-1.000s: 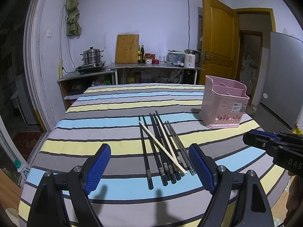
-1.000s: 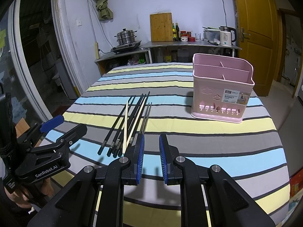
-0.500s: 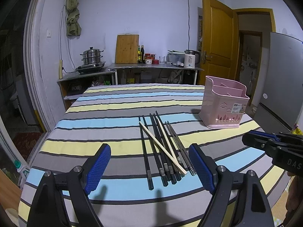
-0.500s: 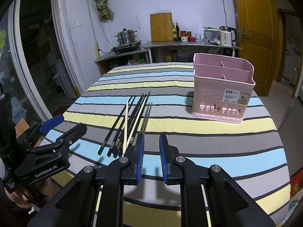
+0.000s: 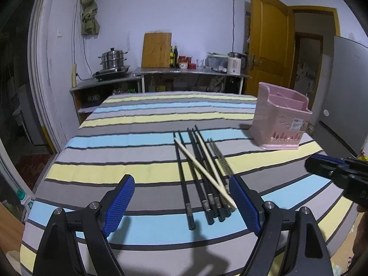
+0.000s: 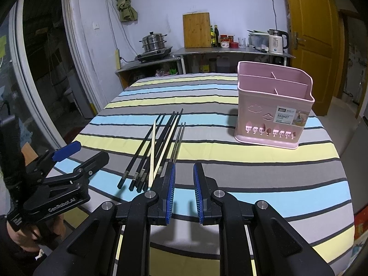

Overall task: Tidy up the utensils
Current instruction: 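Lower the left tool onto the pile and close it on a black chopstick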

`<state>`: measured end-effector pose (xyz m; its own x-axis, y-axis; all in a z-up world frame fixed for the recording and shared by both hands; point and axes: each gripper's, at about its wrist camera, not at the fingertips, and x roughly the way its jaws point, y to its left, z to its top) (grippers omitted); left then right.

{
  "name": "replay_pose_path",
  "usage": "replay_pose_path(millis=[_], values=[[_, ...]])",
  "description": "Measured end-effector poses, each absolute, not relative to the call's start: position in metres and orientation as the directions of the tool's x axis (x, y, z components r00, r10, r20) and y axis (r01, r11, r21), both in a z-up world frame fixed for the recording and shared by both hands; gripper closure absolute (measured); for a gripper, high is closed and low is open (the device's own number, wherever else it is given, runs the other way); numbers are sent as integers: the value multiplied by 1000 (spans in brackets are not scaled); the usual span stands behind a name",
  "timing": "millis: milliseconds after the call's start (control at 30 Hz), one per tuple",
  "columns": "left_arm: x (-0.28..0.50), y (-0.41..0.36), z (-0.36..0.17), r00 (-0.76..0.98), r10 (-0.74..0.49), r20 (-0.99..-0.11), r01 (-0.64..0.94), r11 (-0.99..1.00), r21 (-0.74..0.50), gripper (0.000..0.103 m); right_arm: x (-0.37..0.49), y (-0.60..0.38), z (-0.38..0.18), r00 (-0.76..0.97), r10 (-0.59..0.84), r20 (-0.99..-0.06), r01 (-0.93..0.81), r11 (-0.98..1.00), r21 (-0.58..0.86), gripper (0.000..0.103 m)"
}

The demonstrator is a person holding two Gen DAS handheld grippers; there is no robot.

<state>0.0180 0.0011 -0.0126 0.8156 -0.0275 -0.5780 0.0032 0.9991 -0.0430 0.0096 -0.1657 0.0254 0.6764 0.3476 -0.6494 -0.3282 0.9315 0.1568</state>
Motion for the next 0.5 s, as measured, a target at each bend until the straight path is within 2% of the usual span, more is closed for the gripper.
replay_pose_path(millis=[333, 500], values=[[64, 20, -48, 703, -54, -709, -8, 996, -84, 41, 24, -156, 18, 654, 362, -664, -350, 923, 158, 87], [90, 25, -60, 656, -80, -751, -16, 993, -119, 41, 34, -154, 12, 639, 370, -674, -357, 919, 167, 87]])
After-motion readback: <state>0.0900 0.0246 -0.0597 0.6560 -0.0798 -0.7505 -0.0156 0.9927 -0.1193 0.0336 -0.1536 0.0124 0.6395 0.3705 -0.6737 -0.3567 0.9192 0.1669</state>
